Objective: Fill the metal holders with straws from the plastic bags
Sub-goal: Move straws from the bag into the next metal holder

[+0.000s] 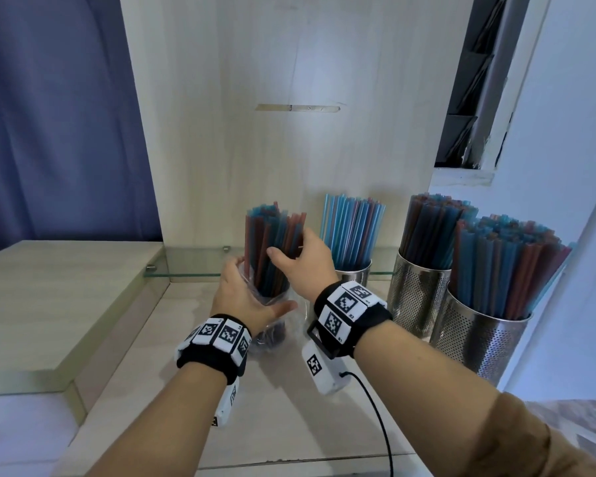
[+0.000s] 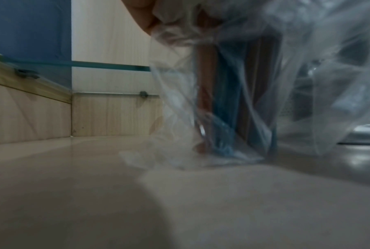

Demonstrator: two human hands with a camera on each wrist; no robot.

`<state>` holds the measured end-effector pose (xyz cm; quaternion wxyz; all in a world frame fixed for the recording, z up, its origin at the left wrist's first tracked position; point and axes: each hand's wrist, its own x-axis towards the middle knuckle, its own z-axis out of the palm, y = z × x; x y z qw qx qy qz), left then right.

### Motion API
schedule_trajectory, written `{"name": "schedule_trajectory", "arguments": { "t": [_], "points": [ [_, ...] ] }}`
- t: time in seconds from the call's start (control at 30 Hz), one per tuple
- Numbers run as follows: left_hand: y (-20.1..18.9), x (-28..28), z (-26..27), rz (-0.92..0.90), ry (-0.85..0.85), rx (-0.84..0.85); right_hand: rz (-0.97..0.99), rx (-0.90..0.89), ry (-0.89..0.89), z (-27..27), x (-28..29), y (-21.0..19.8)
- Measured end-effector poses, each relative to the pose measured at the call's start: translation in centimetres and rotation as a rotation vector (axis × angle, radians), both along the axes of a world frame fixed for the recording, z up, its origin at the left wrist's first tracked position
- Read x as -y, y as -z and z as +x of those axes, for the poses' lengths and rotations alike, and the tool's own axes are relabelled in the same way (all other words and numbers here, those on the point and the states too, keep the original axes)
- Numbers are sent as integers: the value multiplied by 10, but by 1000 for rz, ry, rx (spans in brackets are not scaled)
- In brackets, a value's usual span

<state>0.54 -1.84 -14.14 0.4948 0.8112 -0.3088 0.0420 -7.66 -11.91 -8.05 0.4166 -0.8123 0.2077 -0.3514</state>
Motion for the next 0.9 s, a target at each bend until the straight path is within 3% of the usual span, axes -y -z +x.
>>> {"name": "schedule_trajectory", "arguments": {
  "t": [0.33,0.7,0.9],
  "points": [
    [0,-1,3,-21,-3,-20,45,-26,-117,2,7,-20],
    [2,0,7,-8,28,-28,235,104,-43,12,-2,-29],
    [2,0,6,8,20,-6,164,23,-105,6,6,-35]
  ]
}}
